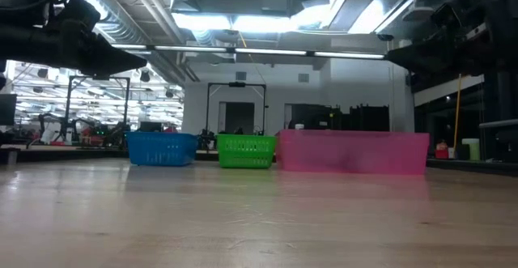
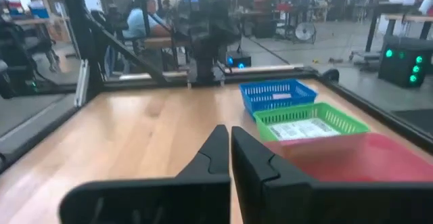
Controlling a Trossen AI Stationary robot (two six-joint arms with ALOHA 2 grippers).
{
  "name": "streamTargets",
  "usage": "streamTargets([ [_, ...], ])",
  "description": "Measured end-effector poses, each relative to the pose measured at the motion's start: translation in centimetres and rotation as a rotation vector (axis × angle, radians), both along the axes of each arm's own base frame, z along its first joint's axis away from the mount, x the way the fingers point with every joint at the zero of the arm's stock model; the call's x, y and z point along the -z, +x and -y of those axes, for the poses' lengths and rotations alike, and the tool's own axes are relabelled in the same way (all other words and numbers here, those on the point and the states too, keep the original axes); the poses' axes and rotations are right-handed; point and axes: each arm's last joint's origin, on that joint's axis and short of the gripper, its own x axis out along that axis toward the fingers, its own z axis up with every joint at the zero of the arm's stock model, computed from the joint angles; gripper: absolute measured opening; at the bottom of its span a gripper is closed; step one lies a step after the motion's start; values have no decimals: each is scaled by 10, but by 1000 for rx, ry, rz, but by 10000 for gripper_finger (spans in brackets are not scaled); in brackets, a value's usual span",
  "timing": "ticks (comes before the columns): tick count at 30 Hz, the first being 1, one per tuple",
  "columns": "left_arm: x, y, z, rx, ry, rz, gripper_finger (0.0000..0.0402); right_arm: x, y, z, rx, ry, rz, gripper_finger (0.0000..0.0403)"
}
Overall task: Pick and place items into bin
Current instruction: Return to Home Position
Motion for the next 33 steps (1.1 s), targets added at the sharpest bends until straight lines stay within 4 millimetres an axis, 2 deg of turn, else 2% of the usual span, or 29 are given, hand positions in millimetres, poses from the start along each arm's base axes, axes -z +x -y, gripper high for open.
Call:
streamTargets([
  [5, 0, 0, 0, 0, 0, 0, 4, -1, -2, -10, -68, 6, 10, 0],
  [12, 0, 0, 0, 2, 2, 4, 4, 6, -17, -19, -145, 24, -67, 0],
  [22, 0, 0, 0, 1, 0, 1, 4, 1, -29, -21, -159, 17, 8, 0],
  [33, 0, 0, 0, 1, 0, 1, 4, 0, -29, -20, -157, 20, 21, 1],
])
